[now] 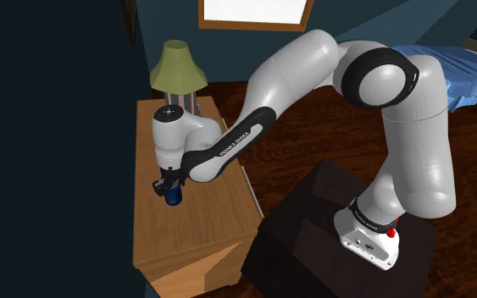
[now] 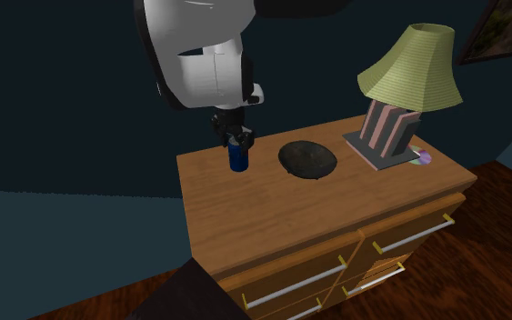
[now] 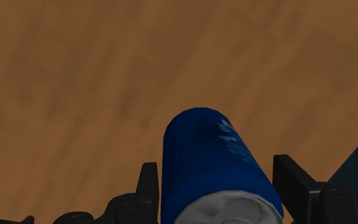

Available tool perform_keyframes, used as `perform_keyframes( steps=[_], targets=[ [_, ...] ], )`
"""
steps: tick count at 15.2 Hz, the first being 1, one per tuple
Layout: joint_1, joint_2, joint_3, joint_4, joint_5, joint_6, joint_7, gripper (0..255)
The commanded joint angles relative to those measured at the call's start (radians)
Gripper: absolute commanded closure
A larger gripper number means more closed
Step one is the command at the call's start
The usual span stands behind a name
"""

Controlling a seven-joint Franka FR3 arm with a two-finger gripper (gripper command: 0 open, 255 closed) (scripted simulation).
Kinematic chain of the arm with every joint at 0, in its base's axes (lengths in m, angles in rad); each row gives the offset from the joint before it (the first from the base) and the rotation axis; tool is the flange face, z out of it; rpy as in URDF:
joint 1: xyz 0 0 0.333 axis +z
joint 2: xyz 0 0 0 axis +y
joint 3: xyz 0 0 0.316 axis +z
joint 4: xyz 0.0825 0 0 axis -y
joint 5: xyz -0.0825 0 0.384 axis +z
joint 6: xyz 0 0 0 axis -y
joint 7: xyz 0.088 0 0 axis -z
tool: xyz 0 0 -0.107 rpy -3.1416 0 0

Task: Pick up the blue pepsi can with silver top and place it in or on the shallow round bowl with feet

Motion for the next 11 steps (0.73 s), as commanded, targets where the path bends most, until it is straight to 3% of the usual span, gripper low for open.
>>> perform_keyframes(
  steps=[1,11],
  targets=[
    [0.000,0.000,0.000,0.000,0.000,0.000,0.000,255],
    [-0.020,-0.082,0.029,-0.001,0.036,-0.080,-0.024,255]
  ],
)
